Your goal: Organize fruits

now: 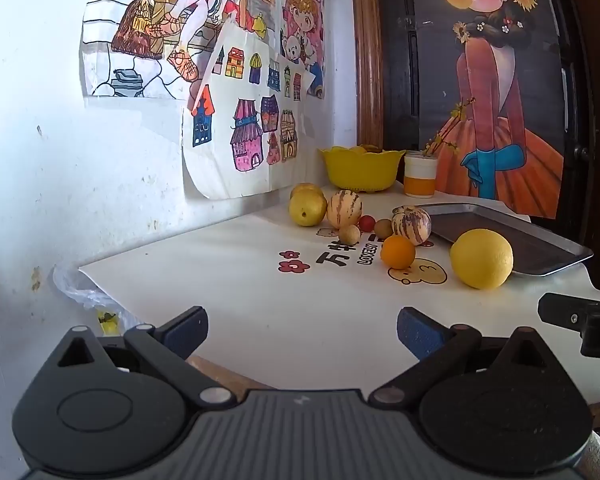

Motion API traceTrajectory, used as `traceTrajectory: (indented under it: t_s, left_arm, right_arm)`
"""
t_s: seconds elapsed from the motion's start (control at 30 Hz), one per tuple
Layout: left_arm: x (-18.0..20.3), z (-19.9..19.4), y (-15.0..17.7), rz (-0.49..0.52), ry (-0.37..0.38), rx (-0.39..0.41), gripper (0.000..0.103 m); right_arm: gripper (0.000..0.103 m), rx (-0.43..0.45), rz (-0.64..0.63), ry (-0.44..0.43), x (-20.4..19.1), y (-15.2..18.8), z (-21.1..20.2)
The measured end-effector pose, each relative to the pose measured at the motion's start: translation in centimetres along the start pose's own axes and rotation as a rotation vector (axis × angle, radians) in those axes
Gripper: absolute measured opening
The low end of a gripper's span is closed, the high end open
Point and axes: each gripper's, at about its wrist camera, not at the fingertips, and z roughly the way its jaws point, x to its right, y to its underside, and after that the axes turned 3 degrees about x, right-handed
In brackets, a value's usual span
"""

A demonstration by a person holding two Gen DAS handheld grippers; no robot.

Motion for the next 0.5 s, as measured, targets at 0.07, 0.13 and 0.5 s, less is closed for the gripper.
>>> traceTrajectory:
  t_s: [0.07,0.13,0.5]
  left_arm:
    - [-0.02,-0.02,0.0,0.0,-0.001,0.0,0.103]
    - [-0.05,-0.06,0.01,-0.001,-0.002,0.0,0.103]
    - [-0.1,0.13,0.8,-0.004,-0.005,0.001,0.103]
  right_arm:
    - [0.103,-0.002,0.0,0.0,0.0,0.02,0.02]
    - [0.103,-0.005,-0.001,-0.001,-0.05,0.03,-0.01]
    - [0.103,-0.011,-0.002,0.0,-0.05,0.07,0.08]
